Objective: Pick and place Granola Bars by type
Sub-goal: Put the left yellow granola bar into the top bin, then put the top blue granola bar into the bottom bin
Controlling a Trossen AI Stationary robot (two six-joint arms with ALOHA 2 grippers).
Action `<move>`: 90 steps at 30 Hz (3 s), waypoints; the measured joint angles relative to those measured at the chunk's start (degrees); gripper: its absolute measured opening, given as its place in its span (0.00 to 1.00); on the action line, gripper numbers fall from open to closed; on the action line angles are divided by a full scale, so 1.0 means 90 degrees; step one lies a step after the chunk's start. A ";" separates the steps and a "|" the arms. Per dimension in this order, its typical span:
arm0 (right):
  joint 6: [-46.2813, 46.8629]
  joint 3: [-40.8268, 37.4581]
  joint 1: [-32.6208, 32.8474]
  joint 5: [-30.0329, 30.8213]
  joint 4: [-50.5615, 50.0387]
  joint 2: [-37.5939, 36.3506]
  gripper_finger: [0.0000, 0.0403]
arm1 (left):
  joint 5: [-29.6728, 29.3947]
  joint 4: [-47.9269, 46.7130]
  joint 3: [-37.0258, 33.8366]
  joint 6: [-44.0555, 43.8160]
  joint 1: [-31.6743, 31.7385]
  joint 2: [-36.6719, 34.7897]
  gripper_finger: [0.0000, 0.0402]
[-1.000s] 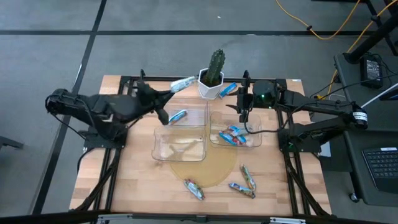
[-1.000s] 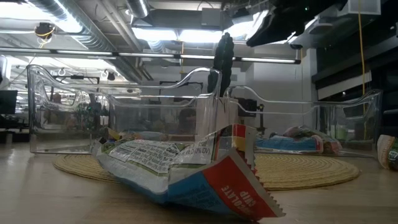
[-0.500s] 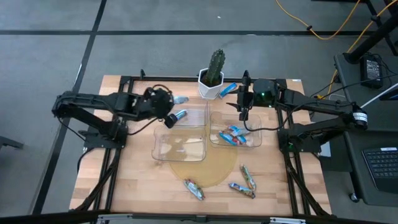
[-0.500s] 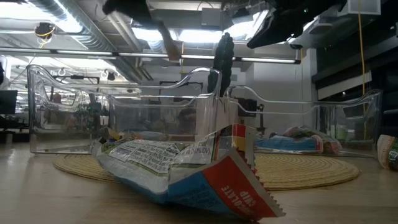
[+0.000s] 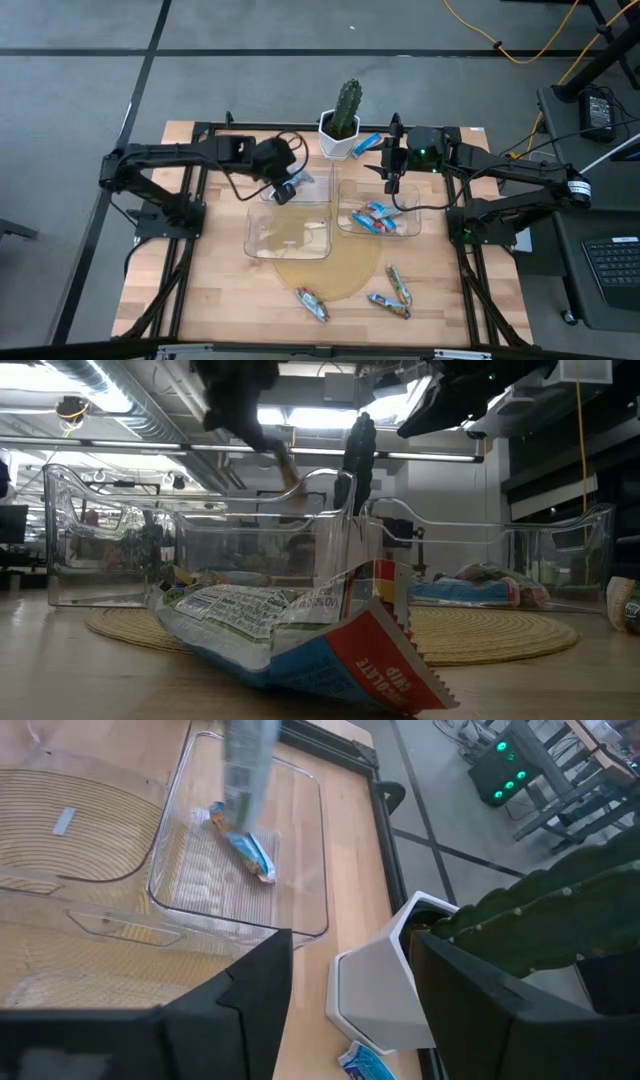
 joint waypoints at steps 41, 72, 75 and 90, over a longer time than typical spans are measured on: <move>0.0028 0.0005 -0.0001 0.0015 -0.0087 0.0000 0.51 | 0.0972 0.0917 0.0000 0.0974 0.0720 0.2911 0.01; 0.0028 0.0002 -0.0002 0.0010 -0.0085 0.0000 0.51 | 0.1296 0.0111 0.0000 0.0873 0.0719 0.2830 0.36; 0.0030 0.0002 0.0000 0.0005 -0.0083 0.0002 0.51 | 0.1250 -0.0036 -0.0002 0.0873 0.0720 0.2768 0.41; 0.0030 -0.0005 -0.0002 0.0002 -0.0085 0.0002 0.51 | 0.1153 0.0175 -0.0002 0.0679 0.0693 0.2130 0.45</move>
